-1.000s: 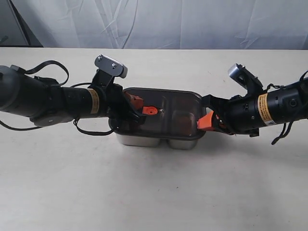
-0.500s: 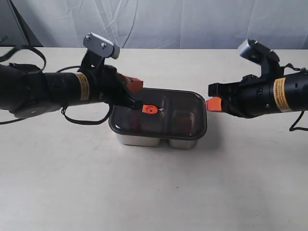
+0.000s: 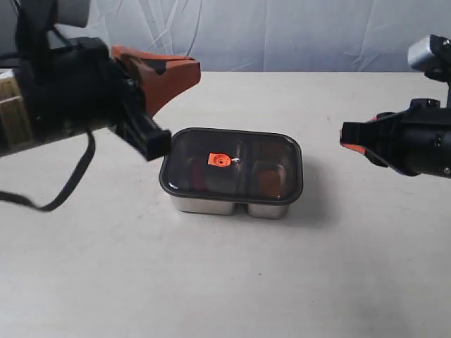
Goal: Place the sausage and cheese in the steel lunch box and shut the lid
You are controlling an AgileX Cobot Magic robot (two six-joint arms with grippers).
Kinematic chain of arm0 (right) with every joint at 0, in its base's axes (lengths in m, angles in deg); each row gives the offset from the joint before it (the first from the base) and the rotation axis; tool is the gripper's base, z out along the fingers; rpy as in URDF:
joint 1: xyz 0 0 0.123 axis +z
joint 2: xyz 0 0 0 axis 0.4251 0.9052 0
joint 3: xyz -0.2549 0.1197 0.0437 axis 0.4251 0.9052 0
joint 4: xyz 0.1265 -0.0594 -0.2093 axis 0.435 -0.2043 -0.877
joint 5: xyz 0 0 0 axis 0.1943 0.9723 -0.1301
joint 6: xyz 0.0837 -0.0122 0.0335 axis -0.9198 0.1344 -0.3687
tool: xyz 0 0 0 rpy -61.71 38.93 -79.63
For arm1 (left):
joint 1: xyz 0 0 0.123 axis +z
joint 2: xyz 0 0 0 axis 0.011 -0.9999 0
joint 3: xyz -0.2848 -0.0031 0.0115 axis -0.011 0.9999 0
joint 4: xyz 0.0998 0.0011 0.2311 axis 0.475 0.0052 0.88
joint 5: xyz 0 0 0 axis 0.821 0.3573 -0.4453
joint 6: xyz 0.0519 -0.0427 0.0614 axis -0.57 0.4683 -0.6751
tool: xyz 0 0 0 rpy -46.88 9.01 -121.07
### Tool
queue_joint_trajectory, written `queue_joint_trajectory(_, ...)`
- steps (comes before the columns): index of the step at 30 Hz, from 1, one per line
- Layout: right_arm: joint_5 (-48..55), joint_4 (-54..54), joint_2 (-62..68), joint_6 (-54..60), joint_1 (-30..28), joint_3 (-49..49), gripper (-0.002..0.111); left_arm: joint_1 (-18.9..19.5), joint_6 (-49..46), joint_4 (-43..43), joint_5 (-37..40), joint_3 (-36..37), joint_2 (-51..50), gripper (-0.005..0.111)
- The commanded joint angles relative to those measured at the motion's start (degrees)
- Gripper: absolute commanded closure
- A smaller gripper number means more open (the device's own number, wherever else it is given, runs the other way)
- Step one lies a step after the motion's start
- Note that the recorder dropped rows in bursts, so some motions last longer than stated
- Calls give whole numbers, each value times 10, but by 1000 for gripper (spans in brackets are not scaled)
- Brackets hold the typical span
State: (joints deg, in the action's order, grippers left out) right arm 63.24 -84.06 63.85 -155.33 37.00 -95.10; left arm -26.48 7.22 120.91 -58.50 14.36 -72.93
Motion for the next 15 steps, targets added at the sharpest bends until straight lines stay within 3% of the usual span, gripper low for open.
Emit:
queue_joint_trajectory(1,20,0,-75,2,25,48,109,-37,41,9,0,69,116,107)
queue_joint_trajectory(6,24,2,-153,-22,32,97,109,-60,114,11,7,147,241,107)
queue_joint_trajectory(15,-40,11,-193,-48,32,153,109,-61,201,41,24,230,388,107)
